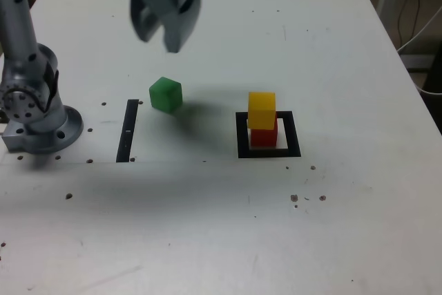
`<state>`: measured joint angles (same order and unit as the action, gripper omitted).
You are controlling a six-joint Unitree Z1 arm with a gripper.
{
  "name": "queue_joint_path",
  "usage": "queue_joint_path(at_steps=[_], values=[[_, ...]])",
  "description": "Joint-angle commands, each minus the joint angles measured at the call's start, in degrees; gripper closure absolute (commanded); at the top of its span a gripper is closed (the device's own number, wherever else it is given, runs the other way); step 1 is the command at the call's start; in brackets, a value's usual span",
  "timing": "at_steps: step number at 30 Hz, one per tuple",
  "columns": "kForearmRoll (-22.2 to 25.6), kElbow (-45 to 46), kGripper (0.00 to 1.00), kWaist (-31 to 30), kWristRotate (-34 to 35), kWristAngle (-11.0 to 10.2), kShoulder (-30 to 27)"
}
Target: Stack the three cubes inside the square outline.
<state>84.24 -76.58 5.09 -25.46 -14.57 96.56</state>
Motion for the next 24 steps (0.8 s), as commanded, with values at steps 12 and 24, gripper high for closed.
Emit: queue_joint_path(at_steps=[12, 24], values=[[-9.4, 11.1, 0.0, 2.1, -2.8, 0.5, -1.9], [-14.5, 14.3, 0.01, 2.1, -8.7, 7.0, 0.4]])
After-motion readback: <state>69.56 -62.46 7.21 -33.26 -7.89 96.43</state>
